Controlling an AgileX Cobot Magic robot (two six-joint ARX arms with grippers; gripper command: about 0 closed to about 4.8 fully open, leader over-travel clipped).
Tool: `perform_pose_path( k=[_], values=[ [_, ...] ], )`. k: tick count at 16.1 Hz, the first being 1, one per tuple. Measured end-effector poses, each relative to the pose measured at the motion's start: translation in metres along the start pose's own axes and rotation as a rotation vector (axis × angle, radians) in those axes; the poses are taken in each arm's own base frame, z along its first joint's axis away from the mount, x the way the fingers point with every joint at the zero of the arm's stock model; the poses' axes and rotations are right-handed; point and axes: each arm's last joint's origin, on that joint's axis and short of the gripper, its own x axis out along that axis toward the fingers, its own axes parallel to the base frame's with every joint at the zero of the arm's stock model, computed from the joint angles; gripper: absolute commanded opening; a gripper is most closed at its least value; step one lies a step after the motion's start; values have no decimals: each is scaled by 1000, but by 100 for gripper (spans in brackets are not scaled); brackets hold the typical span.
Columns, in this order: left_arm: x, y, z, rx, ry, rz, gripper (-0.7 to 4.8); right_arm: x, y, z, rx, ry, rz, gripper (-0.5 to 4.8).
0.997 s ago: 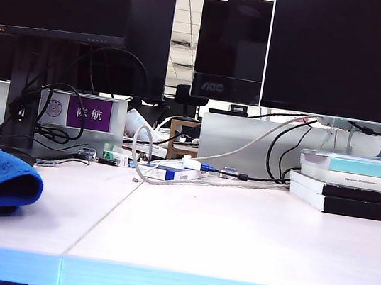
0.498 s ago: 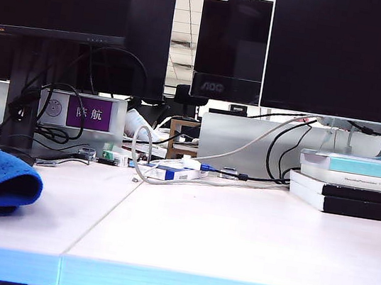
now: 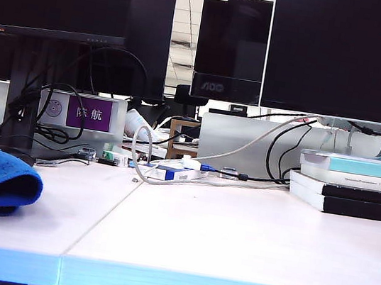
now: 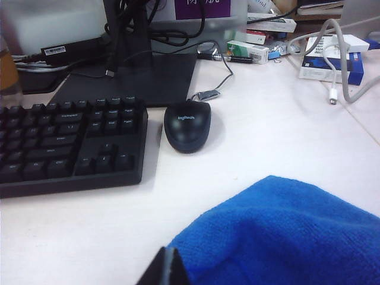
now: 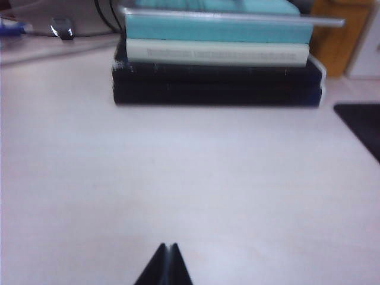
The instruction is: Wipe the table from right to left using the rag.
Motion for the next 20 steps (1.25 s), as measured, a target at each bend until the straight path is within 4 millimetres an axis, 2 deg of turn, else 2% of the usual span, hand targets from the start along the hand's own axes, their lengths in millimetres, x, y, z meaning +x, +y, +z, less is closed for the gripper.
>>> perform_pose_path(
  k=[4, 20],
  values=[
    [0, 0, 0, 0, 0, 0, -3, 1, -1, -1, 2, -6, -45, 0],
    [0, 0, 0, 0, 0, 0, -3, 1, -1, -1, 14, -14, -42, 0]
  ],
)
